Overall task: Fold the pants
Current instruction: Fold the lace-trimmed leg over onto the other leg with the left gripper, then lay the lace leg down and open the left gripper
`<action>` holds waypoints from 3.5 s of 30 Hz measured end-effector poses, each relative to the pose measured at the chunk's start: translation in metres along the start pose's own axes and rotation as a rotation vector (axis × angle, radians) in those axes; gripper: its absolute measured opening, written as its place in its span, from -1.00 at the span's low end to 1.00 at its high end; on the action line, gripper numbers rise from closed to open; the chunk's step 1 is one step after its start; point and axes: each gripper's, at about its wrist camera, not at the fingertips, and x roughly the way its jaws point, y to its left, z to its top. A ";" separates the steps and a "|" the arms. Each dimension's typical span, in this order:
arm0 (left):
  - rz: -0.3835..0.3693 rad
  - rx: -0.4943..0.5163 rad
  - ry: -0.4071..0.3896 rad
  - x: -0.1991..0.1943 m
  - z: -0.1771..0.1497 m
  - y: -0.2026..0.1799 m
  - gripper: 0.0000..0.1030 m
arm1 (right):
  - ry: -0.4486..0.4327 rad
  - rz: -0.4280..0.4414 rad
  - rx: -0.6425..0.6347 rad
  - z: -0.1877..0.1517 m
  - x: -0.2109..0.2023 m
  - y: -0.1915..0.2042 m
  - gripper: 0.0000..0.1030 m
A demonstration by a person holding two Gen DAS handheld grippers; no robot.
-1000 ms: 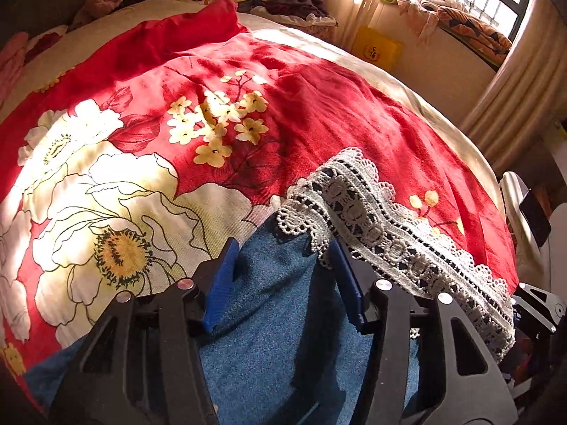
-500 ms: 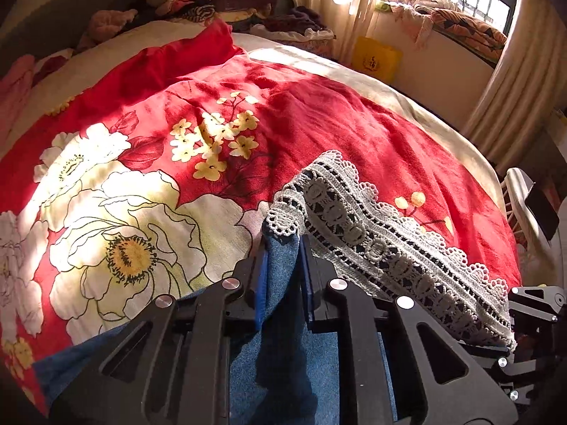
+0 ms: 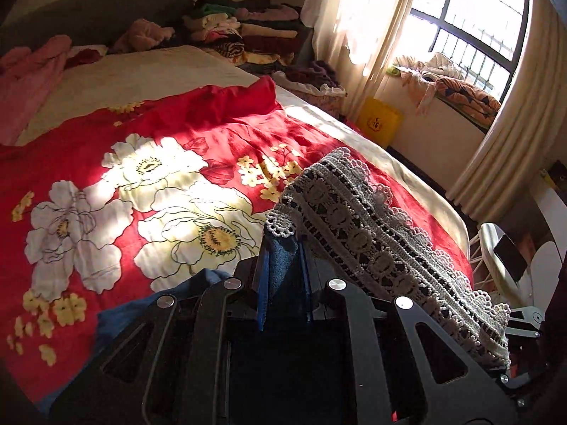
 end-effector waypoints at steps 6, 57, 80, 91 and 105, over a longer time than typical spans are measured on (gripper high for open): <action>0.134 -0.107 0.009 -0.020 -0.023 0.051 -0.77 | 0.089 0.066 -0.124 -0.001 0.047 0.067 -0.67; 0.425 -0.343 0.013 -0.129 -0.116 0.094 -0.38 | 0.045 0.041 -0.311 0.027 0.070 0.043 -0.16; 0.245 -0.374 0.087 -0.166 -0.184 0.042 -0.95 | 0.262 0.057 -0.436 -0.057 0.059 0.086 -0.20; 0.073 -0.420 0.169 -0.122 -0.170 0.012 -0.23 | 0.205 0.032 -0.206 -0.042 0.051 0.035 -0.17; 0.241 -0.346 0.161 -0.146 -0.172 0.028 -0.95 | 0.173 0.036 -0.228 -0.039 0.048 0.044 -0.16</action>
